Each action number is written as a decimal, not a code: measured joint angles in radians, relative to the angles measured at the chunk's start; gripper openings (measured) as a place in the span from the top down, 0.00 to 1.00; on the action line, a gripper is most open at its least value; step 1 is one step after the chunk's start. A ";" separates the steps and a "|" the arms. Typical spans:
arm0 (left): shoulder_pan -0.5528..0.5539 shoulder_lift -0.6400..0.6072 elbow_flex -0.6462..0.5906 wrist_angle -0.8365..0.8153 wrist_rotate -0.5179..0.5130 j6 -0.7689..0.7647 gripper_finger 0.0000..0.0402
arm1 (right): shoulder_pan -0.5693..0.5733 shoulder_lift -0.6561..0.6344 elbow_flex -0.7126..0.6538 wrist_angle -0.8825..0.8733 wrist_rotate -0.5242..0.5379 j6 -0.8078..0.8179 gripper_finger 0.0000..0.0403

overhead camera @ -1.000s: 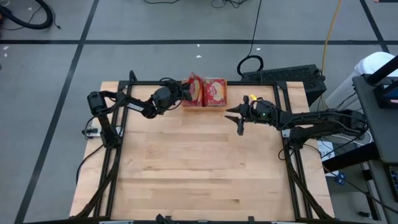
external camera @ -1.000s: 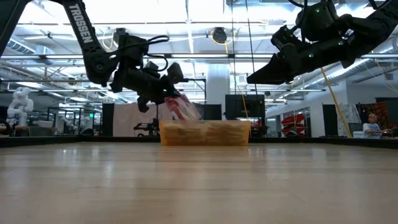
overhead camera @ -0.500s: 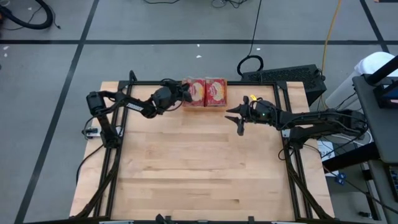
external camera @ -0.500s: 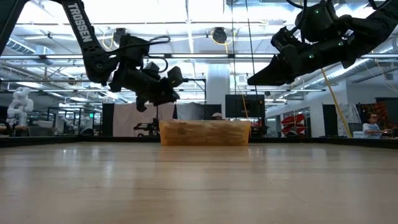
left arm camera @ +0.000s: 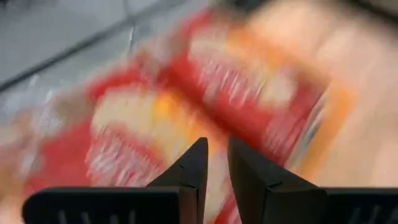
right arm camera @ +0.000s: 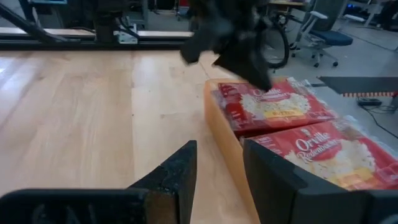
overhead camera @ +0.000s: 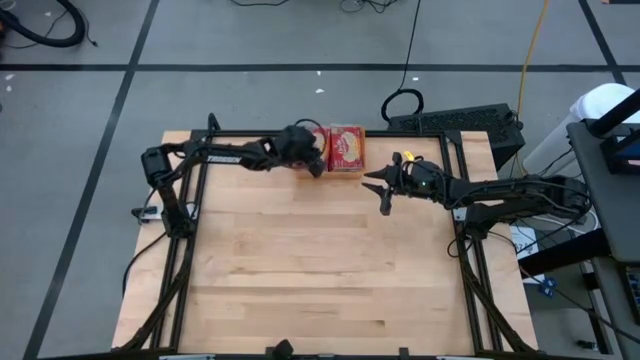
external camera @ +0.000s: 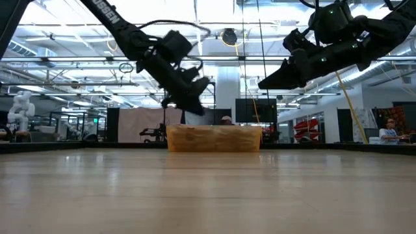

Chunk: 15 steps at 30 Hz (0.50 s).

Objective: Sort popcorn bags into baskets
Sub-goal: Put the popcorn pack into the orange bin

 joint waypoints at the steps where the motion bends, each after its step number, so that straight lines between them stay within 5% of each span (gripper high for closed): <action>1: 0.005 0.002 0.011 -0.060 -0.001 0.021 0.83 | 0.000 0.000 0.000 0.005 0.000 0.000 0.69; 15: 0.068 0.002 0.022 -0.249 -0.042 0.139 0.83 | 0.000 0.000 0.000 0.021 0.000 0.000 0.69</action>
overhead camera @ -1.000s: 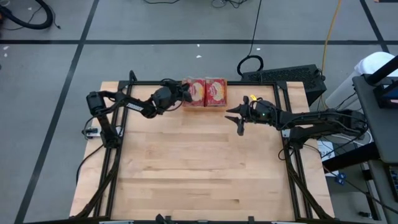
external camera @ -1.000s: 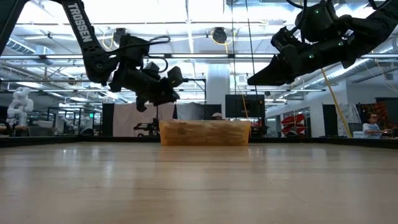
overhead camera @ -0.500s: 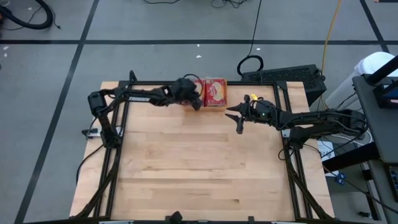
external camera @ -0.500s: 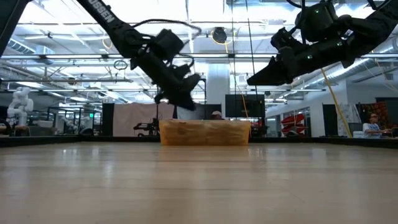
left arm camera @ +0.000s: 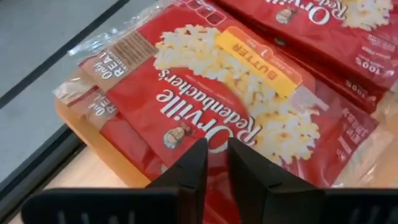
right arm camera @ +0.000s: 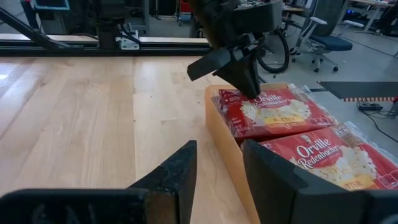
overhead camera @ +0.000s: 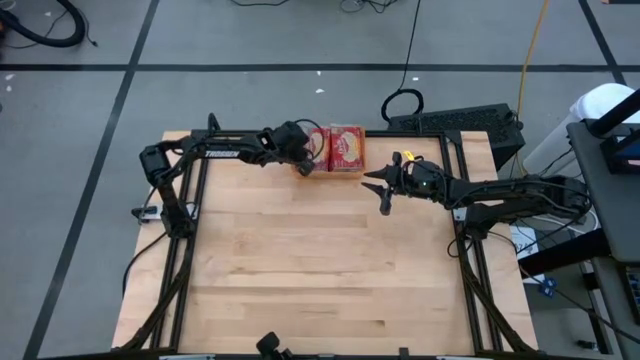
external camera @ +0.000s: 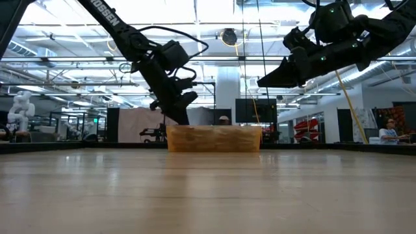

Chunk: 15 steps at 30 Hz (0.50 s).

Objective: Sort popcorn bags into baskets
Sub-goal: Put the popcorn pack into the orange bin, then return to Home Position

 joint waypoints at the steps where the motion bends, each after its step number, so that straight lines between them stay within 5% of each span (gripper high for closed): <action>1: 0.003 0.000 0.000 -0.007 0.002 0.010 0.83 | 0.000 0.000 0.000 0.000 0.000 0.000 0.69; 15: -0.014 -0.099 0.000 -0.076 -0.023 -0.003 0.83 | 0.000 0.000 0.000 -0.013 0.000 0.003 0.69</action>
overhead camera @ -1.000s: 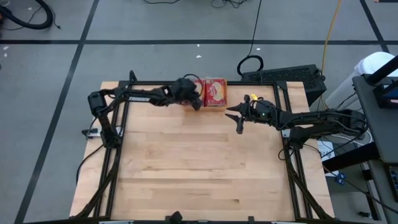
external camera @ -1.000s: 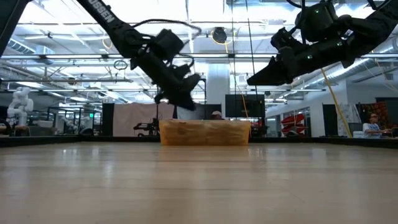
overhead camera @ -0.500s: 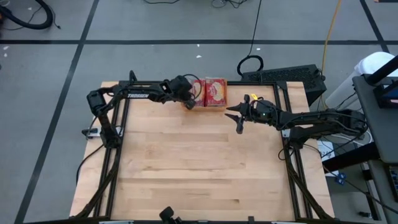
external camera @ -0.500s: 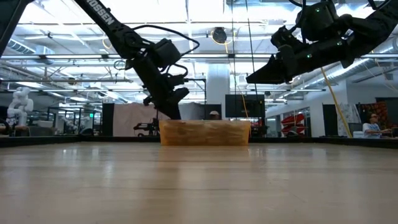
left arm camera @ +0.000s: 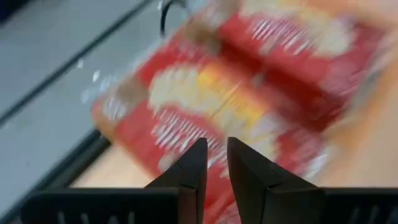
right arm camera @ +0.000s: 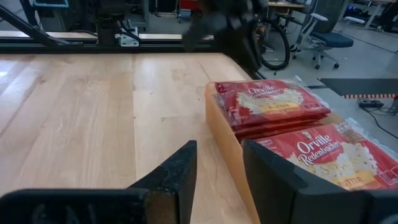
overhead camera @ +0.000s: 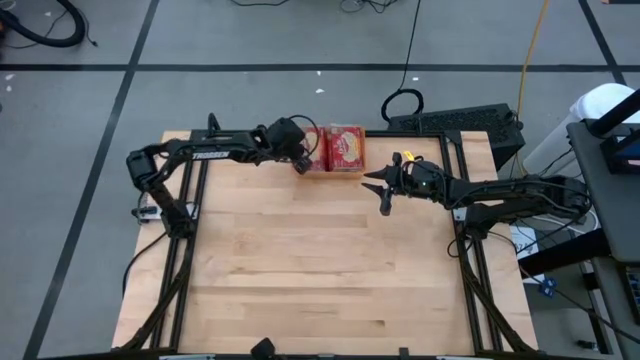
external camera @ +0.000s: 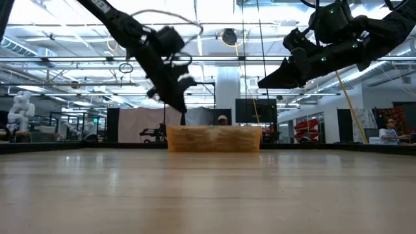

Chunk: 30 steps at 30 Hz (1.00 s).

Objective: Sort popcorn bags into baskets
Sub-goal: Return to Home Position

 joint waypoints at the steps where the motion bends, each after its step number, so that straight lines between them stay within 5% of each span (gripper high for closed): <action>1: -0.007 -0.017 0.000 0.010 -0.004 0.003 0.83 | 0.000 0.000 0.000 0.000 0.000 0.000 0.69; 12: -0.136 -0.199 -0.019 -0.049 -0.027 0.039 0.83 | 0.000 -0.003 0.000 -0.001 -0.029 0.008 0.69; 17: -0.249 -0.281 -0.122 0.004 -0.096 0.051 0.83 | 0.000 -0.015 0.000 0.002 -0.122 0.008 0.78; 23: -0.366 -0.365 -0.345 0.323 -0.118 0.049 0.83 | 0.002 -0.072 0.000 -0.076 -0.132 0.003 0.98; 30: -0.492 -0.413 -0.540 0.579 -0.200 0.073 0.91 | 0.041 -0.140 0.000 -0.154 0.009 0.057 0.99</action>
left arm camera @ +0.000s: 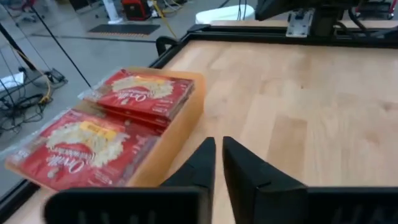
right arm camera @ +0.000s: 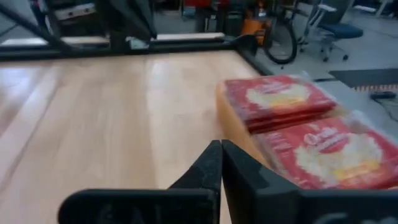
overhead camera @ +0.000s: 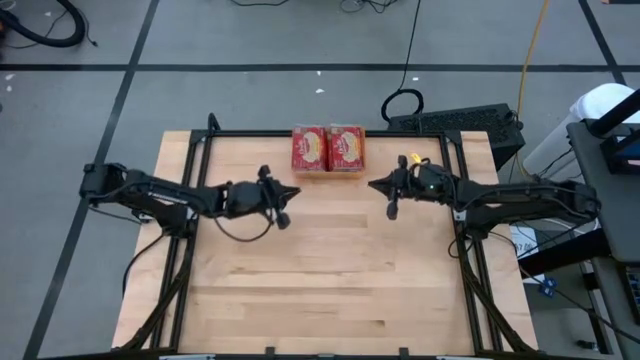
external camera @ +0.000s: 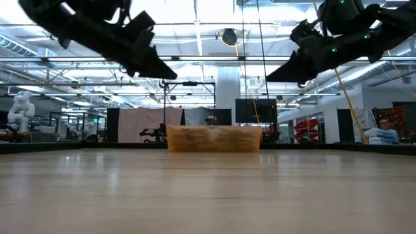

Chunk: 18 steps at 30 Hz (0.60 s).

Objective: Sort popcorn bags into baskets
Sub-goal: Return to Home Position

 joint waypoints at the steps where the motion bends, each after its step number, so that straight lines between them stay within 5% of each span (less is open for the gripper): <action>1: -0.015 -0.004 -0.018 0.019 -0.017 0.000 0.94 | 0.018 -0.004 -0.001 -0.013 0.013 0.002 1.00; 11: -0.127 -0.095 -0.195 0.195 -0.077 0.048 0.98 | 0.192 -0.085 -0.104 -0.002 0.044 0.079 1.00; 18: -0.127 -0.103 -0.215 0.148 -0.077 0.102 0.92 | 0.248 -0.189 -0.192 -0.004 0.044 0.100 1.00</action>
